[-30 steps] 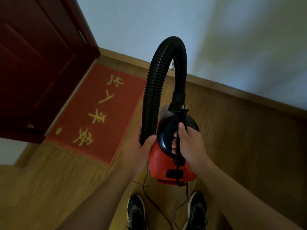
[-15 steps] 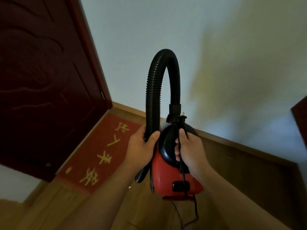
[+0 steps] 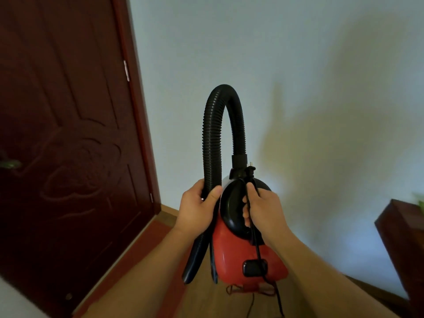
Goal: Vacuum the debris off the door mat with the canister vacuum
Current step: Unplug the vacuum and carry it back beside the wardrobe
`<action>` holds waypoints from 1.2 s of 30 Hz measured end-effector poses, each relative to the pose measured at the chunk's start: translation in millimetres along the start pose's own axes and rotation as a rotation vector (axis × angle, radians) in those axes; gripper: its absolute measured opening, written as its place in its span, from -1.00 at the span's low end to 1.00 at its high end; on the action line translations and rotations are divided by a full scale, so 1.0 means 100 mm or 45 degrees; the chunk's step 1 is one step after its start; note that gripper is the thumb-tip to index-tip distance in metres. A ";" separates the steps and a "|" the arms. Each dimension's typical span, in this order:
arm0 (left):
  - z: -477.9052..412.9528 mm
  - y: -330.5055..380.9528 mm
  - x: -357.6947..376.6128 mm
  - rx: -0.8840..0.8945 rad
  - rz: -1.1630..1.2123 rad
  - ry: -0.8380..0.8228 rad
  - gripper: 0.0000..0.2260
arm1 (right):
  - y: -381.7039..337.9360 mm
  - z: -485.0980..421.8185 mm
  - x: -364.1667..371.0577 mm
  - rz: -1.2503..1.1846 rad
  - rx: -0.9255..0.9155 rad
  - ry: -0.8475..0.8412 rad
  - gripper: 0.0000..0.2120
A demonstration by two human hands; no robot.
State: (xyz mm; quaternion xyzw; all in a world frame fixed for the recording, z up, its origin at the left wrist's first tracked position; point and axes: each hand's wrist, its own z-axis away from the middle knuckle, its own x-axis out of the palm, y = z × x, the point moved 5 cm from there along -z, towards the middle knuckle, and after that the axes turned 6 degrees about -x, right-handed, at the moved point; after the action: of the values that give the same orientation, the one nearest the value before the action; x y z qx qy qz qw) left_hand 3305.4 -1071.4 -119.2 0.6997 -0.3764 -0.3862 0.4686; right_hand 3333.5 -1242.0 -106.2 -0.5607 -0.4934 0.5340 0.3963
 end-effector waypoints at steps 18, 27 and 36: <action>-0.65 1.65 -0.52 0.207 -0.102 0.129 -0.81 | -1.70 -0.48 -0.15 -0.007 -0.298 -0.014 -0.59; -0.25 1.79 -0.59 0.172 -0.260 0.395 -0.87 | -1.71 -0.50 -0.11 -0.060 -0.360 -0.296 -0.60; 0.50 1.68 -1.01 0.009 -0.275 0.707 -0.94 | -1.76 -0.15 0.36 -0.006 -0.548 -0.648 -0.53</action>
State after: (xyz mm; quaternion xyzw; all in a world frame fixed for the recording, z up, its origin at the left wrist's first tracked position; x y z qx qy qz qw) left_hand 3191.1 -1046.4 45.8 0.8162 -0.1584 -0.2264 0.5074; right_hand 3323.0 -1170.6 59.1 -0.4788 -0.6793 0.5397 0.1340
